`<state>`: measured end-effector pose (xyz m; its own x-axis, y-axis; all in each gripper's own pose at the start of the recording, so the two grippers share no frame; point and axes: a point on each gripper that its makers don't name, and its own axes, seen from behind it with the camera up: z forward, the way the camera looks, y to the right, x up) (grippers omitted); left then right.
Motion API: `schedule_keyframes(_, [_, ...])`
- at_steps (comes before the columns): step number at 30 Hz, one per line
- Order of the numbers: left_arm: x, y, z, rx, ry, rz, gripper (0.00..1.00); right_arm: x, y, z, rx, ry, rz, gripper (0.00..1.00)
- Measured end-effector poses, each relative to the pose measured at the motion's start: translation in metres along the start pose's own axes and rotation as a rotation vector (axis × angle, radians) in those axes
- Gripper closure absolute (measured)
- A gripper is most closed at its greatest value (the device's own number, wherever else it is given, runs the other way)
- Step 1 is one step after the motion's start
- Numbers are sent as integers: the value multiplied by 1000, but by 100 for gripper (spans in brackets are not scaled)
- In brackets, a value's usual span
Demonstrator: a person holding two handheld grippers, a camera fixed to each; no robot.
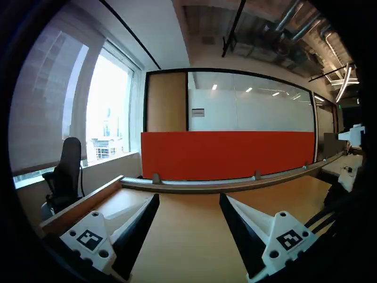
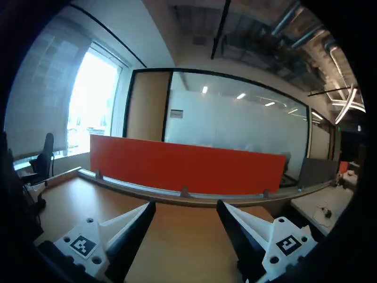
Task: Fold towel
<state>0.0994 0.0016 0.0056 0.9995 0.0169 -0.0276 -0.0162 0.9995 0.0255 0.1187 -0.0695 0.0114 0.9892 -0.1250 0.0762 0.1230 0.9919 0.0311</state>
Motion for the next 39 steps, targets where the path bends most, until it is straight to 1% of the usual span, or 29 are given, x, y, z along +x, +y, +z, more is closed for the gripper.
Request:
schedule_keyframes(3, [-12, -4, 1, 4, 13, 1, 6, -6, -3, 3, -6, 0, -4, 0])
schedule_keyframes(8, [-33, -11, 1, 11, 26, 12, 6, -18, -10, 8, -6, 10, 12, 0])
schedule_keyframes(11, [-45, -13, 0, 10, 33, 12, 6, -25, -14, 10, -5, 14, 19, 0])
schedule_keyframes(20, [-81, -14, 0, 10, 45, 20, 6, -55, -25, 18, 6, 6, 12, 0])
schedule_keyframes(26, [-101, -13, 2, 7, 51, 13, 6, -71, -34, 23, 26, 3, 2, 0])
schedule_keyframes(32, [-115, -11, 2, 4, 50, 11, 6, -79, -34, 24, 27, -1, -11, 0])
schedule_keyframes(39, [-128, -11, 3, 4, 41, 8, 6, -87, -29, 24, 22, -5, -5, 0])
